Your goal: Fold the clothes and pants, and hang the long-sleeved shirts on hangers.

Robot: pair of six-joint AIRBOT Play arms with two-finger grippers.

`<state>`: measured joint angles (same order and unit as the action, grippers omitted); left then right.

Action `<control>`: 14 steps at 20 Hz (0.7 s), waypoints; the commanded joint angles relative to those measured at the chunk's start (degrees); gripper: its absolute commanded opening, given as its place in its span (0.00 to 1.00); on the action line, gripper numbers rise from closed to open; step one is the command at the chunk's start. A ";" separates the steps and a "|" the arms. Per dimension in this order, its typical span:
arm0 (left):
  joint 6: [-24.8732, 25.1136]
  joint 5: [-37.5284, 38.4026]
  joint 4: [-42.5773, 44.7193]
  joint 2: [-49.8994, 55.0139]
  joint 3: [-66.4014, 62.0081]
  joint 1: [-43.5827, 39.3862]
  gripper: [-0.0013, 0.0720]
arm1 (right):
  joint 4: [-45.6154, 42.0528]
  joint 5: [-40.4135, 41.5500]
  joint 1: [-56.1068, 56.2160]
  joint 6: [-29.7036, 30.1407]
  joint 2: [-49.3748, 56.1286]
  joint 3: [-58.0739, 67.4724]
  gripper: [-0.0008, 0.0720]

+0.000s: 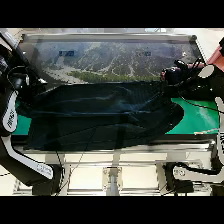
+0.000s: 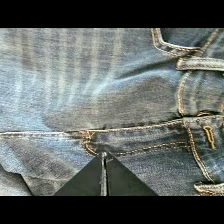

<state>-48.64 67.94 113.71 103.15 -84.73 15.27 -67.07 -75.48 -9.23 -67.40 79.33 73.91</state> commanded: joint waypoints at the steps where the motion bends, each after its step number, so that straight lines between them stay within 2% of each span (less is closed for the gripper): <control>1: -0.02 0.63 0.33 1.22 0.02 -0.04 0.10 | 1.07 -0.02 0.07 0.00 -0.11 -0.15 0.05; 2: -0.04 0.61 0.37 1.07 -0.07 -0.04 0.05 | 1.07 -0.02 0.07 -0.02 -0.11 -0.17 0.05; 5: -1.14 -1.64 0.31 -0.44 -0.31 -0.04 0.05 | 1.11 0.04 0.07 -0.04 -0.11 -0.17 0.05; 9: -14.71 -11.45 0.72 -2.73 -4.26 -0.04 0.04 | 1.42 0.39 0.07 -0.04 -0.11 -0.17 0.05; 12: -28.00 -16.28 8.02 -2.73 -9.70 -0.28 0.04 | 1.57 1.92 0.07 -1.11 -0.11 -0.17 0.05; 14: -29.40 -20.41 8.39 -2.73 -11.43 -0.31 0.04 | 2.86 2.97 0.07 -1.11 -0.11 -0.17 0.05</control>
<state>-69.97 54.19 118.93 100.64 -93.01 15.07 -65.32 -73.95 -9.23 -67.96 79.24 73.71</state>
